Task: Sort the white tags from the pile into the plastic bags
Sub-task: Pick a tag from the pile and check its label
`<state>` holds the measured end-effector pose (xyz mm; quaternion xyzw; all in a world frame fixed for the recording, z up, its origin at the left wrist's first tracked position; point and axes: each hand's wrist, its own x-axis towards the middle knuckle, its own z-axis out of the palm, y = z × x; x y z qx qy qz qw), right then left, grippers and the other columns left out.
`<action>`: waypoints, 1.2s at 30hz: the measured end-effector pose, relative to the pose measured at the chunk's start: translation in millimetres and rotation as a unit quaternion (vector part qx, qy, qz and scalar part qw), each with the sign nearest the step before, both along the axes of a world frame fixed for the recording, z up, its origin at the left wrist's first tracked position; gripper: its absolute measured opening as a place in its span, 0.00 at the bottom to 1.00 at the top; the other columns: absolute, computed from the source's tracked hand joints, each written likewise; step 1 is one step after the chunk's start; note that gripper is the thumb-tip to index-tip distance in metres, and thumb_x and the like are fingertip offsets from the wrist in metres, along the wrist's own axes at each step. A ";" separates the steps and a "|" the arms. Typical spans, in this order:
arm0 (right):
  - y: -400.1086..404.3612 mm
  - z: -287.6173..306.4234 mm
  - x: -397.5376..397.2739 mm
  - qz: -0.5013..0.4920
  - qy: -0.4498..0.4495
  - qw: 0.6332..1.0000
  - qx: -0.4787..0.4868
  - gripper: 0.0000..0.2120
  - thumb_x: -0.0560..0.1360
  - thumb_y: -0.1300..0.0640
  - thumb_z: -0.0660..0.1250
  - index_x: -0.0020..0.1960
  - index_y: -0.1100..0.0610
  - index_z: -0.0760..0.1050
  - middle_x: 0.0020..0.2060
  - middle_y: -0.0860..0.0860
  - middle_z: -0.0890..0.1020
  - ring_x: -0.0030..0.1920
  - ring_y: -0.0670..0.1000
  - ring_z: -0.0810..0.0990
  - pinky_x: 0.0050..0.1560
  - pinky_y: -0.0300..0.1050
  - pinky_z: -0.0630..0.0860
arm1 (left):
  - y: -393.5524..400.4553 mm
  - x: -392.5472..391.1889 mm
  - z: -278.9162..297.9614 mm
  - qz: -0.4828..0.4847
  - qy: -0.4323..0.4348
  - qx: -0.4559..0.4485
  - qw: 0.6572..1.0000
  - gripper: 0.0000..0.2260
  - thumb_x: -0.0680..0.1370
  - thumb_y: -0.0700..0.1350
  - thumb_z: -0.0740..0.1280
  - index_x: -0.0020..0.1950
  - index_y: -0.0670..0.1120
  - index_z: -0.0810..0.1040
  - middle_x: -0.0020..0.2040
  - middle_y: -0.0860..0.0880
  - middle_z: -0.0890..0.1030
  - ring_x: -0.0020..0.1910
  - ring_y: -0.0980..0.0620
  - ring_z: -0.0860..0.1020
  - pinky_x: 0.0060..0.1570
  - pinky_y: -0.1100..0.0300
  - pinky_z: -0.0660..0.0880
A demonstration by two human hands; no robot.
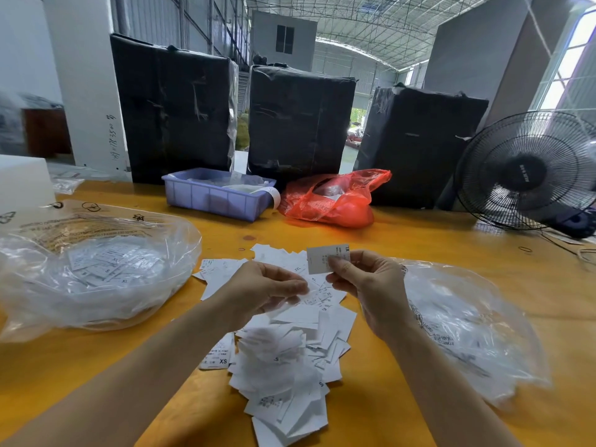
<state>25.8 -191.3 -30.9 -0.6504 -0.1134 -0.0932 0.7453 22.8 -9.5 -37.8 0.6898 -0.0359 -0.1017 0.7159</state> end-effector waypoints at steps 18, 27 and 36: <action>5.6 -4.9 -1.2 0.009 -0.036 0.999 -0.027 0.02 0.70 0.66 0.71 0.41 0.61 0.80 0.33 0.55 0.84 0.34 0.52 0.83 0.37 0.42 0.80 | 1.4 -0.3 0.5 -0.014 0.028 0.005 0.999 0.12 0.57 0.44 0.77 0.39 0.43 0.85 0.42 0.42 0.84 0.41 0.50 0.83 0.57 0.54 0.76; 6.3 -4.4 -2.5 0.008 -0.029 0.999 -0.032 0.04 0.71 0.68 0.70 0.41 0.61 0.79 0.34 0.56 0.84 0.33 0.53 0.83 0.36 0.41 0.80 | 1.7 0.0 3.7 0.012 0.032 -0.037 0.999 0.11 0.59 0.40 0.75 0.39 0.40 0.83 0.34 0.45 0.83 0.30 0.54 0.82 0.29 0.67 0.76; 5.0 -0.8 -4.4 -0.009 -0.037 0.999 -0.028 0.03 0.74 0.67 0.67 0.43 0.61 0.76 0.36 0.56 0.84 0.33 0.53 0.84 0.34 0.40 0.80 | 2.3 1.0 3.2 0.007 0.030 -0.026 0.999 0.11 0.59 0.42 0.74 0.40 0.42 0.83 0.35 0.47 0.84 0.31 0.55 0.82 0.30 0.66 0.76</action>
